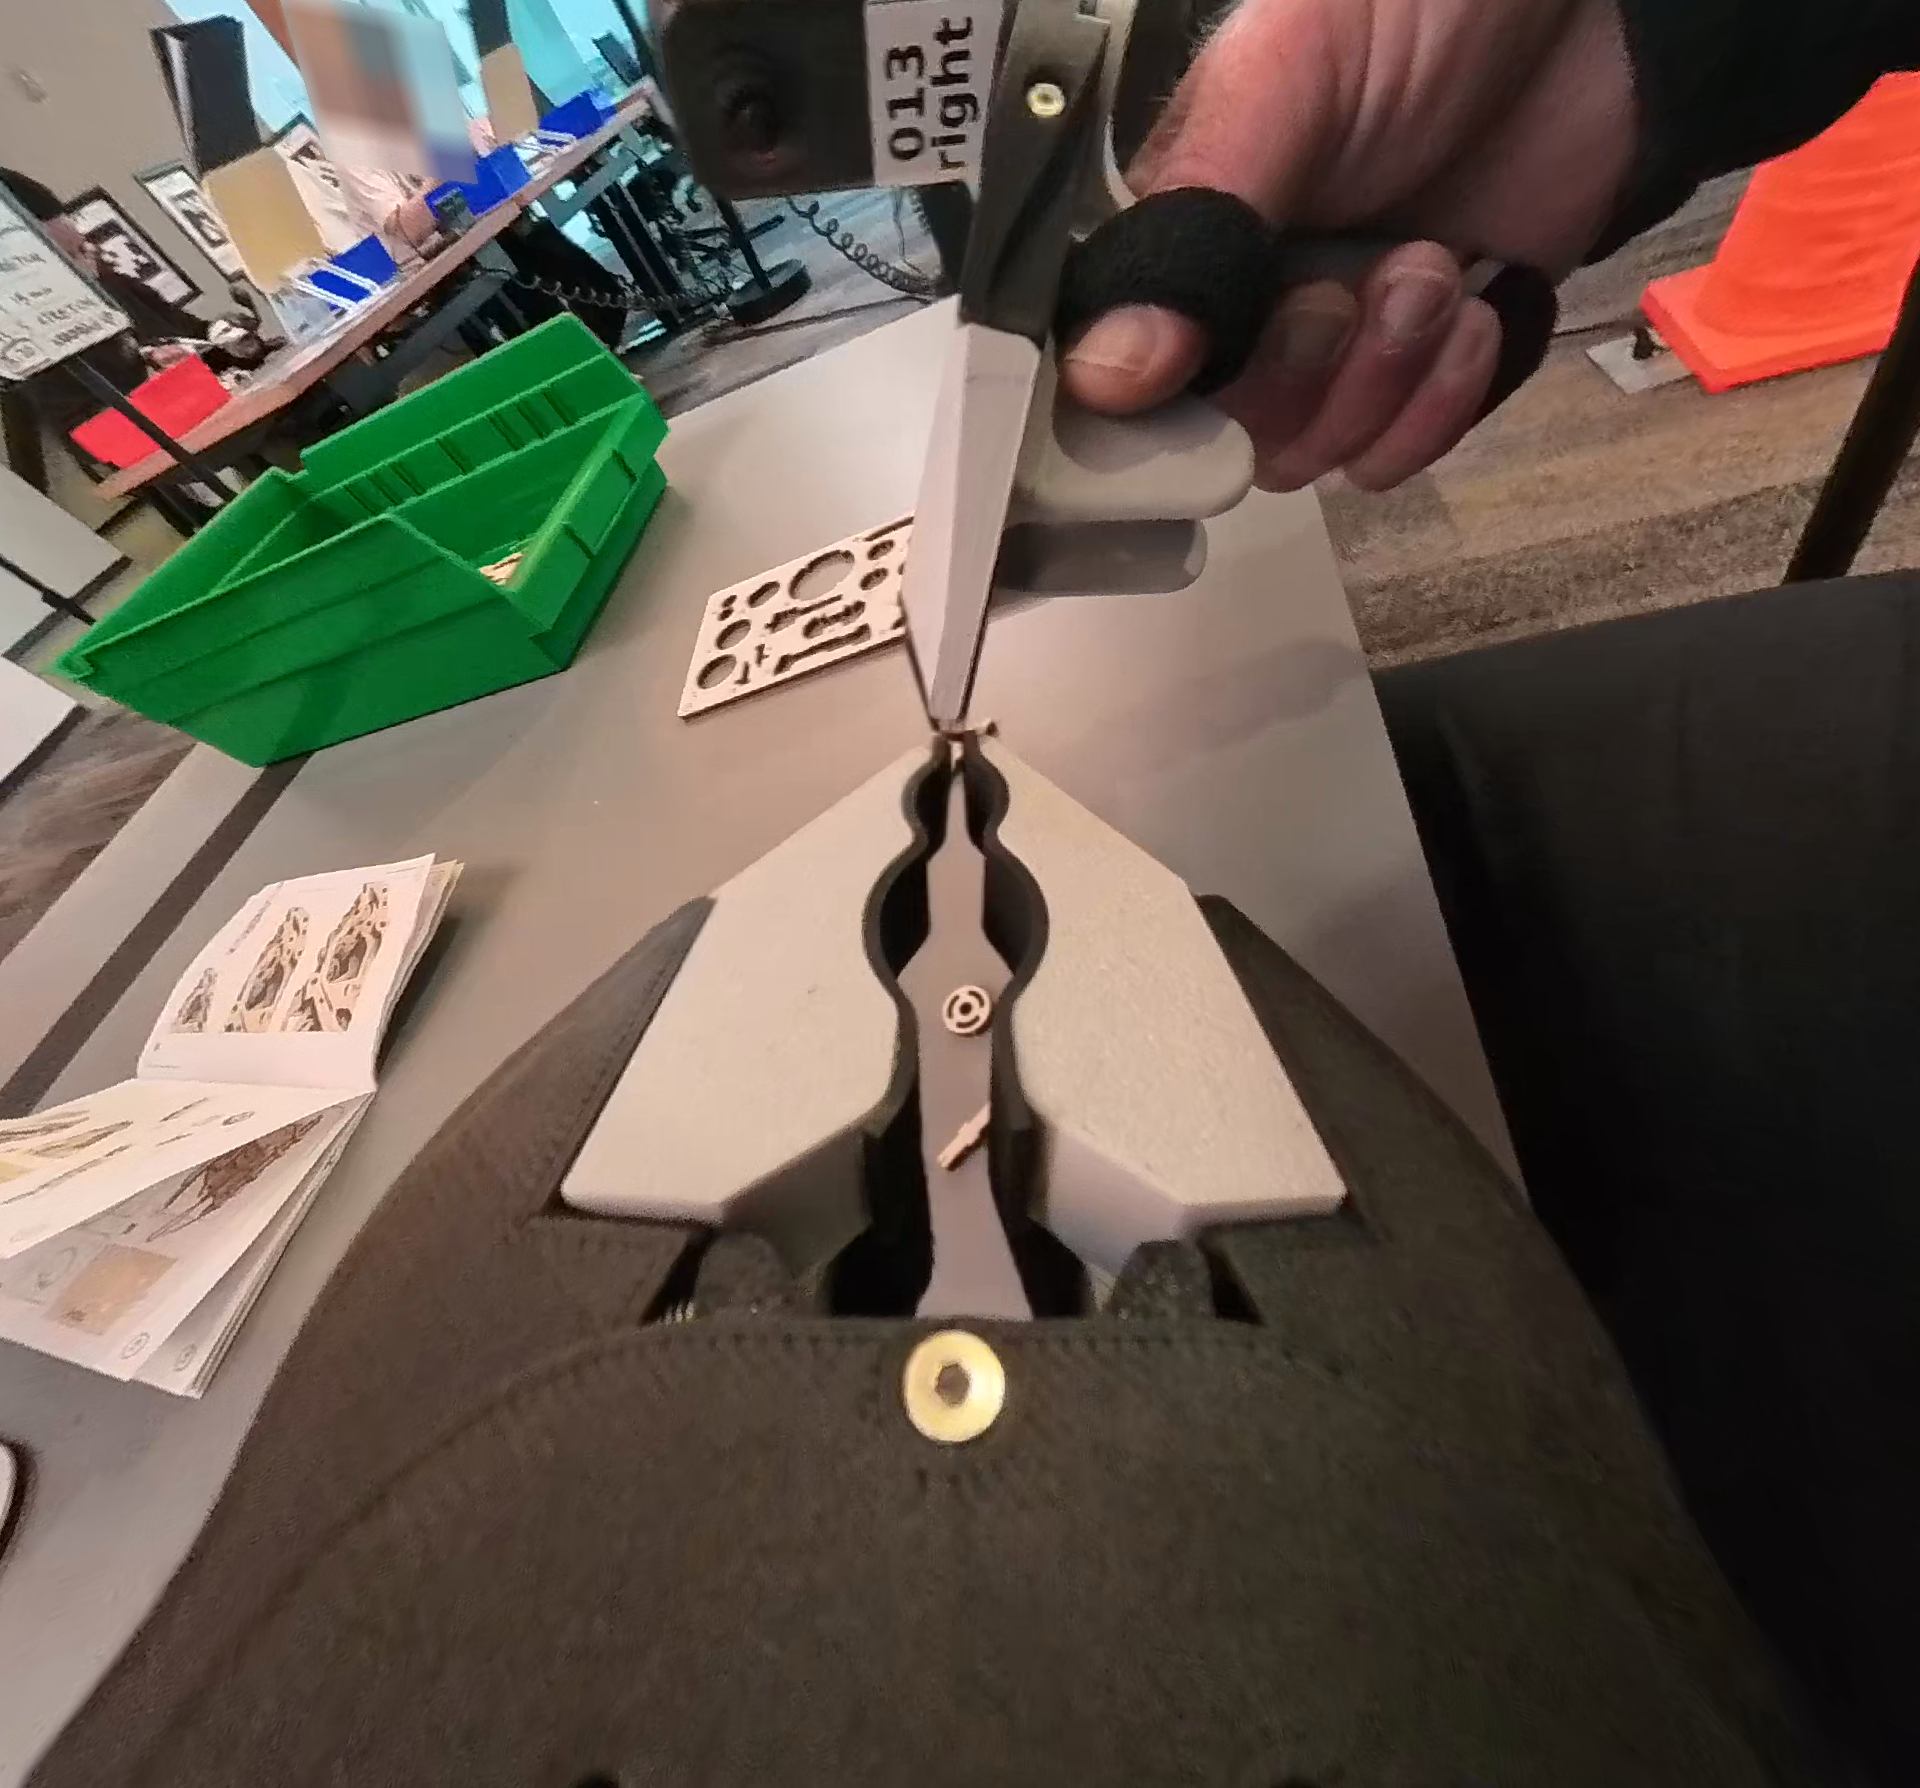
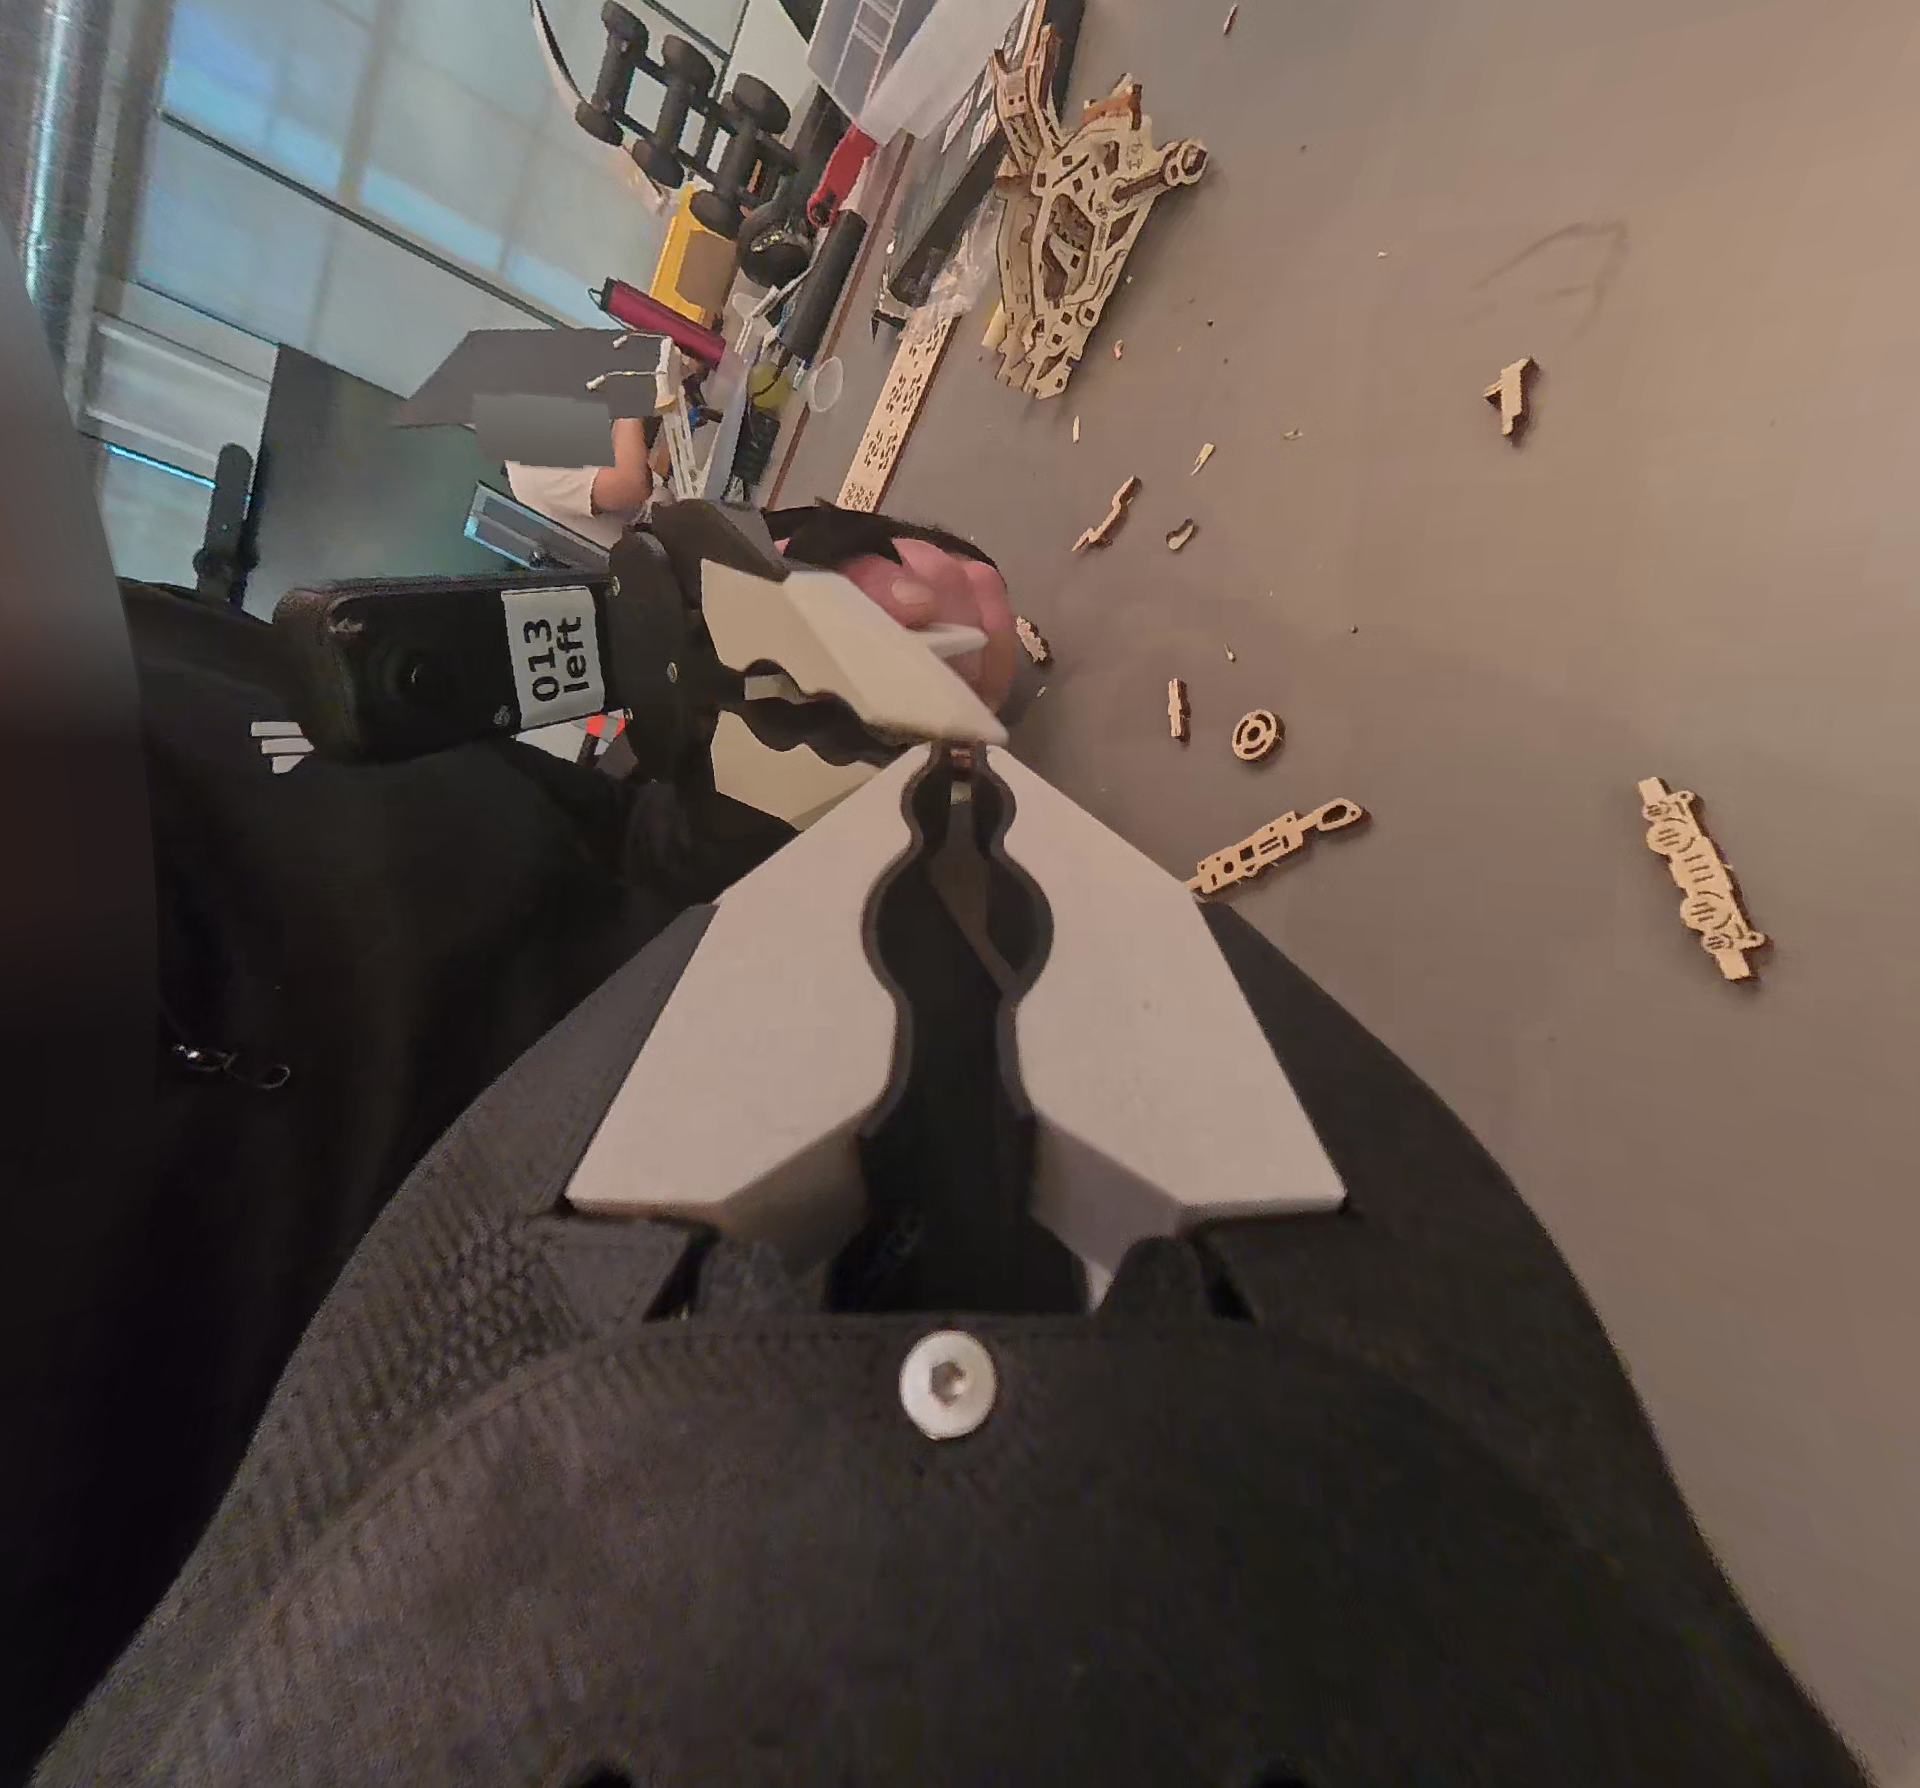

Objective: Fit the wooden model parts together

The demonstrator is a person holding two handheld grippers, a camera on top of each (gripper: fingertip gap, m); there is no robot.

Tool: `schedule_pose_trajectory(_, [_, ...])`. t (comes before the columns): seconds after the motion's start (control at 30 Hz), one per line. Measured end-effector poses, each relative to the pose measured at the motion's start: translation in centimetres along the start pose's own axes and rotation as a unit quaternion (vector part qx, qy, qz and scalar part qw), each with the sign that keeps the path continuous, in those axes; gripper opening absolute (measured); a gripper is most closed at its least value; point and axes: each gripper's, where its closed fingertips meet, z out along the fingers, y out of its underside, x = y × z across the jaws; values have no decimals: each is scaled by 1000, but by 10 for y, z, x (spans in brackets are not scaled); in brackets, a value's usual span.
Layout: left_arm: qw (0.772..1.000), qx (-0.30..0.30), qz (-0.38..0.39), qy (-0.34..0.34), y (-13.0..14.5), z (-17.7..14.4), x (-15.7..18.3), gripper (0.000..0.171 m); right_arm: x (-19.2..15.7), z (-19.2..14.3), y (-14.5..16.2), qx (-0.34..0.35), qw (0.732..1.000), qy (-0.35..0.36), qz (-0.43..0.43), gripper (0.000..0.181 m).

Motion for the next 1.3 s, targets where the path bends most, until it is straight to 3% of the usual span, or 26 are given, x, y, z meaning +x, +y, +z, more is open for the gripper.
schedule_pose_trajectory(0.1, [1000,5,9,-15,-2,-1,-4,7,-1,1,0,-2,1000,0,-1,2])
schedule_pose_trajectory(0.6, [1000,26,5,0,-8,-3,2,1,-3,-2,3,26,997,-44,52,2])
schedule_pose_trajectory(0.93, [1000,29,4,-4,-9,-3,1,1,-4,-4,2,35,998,-37,42,1])
schedule_pose_trajectory(1.07, [1000,28,0,2,-9,-4,1,1,-3,-4,2,29,999,-17,21,0])
schedule_pose_trajectory(1.13, [1000,14,-8,18,-5,-6,1,8,6,-4,7,6,999,29,-13,0])
schedule_pose_trajectory(1.3, [988,-92,-32,118,33,-6,21,5,34,1,23,-91,978,150,-117,1])
